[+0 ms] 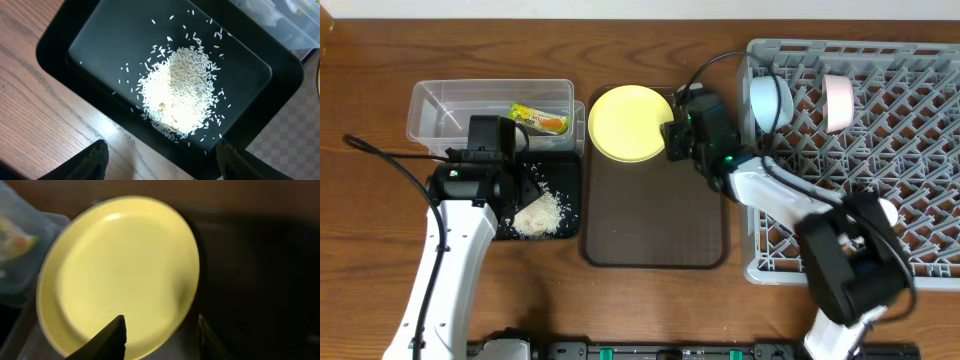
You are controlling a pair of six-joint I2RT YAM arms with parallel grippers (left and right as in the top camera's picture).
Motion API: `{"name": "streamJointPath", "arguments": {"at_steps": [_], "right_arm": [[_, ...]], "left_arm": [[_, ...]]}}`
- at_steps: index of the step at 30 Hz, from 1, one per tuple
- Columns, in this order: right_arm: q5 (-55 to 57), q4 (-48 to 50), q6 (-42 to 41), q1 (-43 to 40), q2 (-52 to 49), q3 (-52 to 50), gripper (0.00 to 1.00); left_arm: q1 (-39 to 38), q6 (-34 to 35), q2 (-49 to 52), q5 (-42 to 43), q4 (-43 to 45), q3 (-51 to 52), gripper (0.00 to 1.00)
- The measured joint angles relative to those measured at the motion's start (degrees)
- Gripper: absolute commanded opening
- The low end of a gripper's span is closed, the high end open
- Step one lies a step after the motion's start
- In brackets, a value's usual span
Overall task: Sort waste into correct bins and load items into the dishwasher rack
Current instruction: 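Reach right gripper to yellow plate and grasp its rim, then lift yellow plate and stand it upright in dish rack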
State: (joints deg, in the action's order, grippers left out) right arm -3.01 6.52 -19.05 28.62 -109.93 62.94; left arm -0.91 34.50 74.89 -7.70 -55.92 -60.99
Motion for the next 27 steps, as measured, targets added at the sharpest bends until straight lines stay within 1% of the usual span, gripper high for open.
{"name": "streamJointPath", "arguments": {"at_steps": [6, 12, 14, 18, 22, 27], "right_arm": [[0.0, 3.1, -6.6, 0.0, -6.4, 0.0, 0.36], [0.7, 1.7, -9.6, 0.0, -7.4, 0.2, 0.18], [1.2, 0.5, -10.3, 0.0, -7.4, 0.5, 0.11], [1.6, -4.1, -10.5, -0.1, -5.9, 0.6, 0.02], [2.6, -10.2, -9.7, -1.2, -2.4, 0.4, 0.01], [4.8, -18.4, -4.0, -4.3, 7.6, 0.0, 0.01]], "left_arm": [[0.0, 0.0, 0.0, 0.0, 0.0, 0.0, 0.72], [0.0, 0.0, 0.0, 0.0, 0.0, 0.0, 0.72], [0.0, 0.0, 0.0, 0.0, 0.0, 0.0, 0.72], [0.0, 0.0, 0.0, 0.0, 0.0, 0.0, 0.72], [0.0, 0.0, 0.0, 0.0, 0.0, 0.0, 0.72], [0.0, 0.0, 0.0, 0.0, 0.0, 0.0, 0.73]]}}
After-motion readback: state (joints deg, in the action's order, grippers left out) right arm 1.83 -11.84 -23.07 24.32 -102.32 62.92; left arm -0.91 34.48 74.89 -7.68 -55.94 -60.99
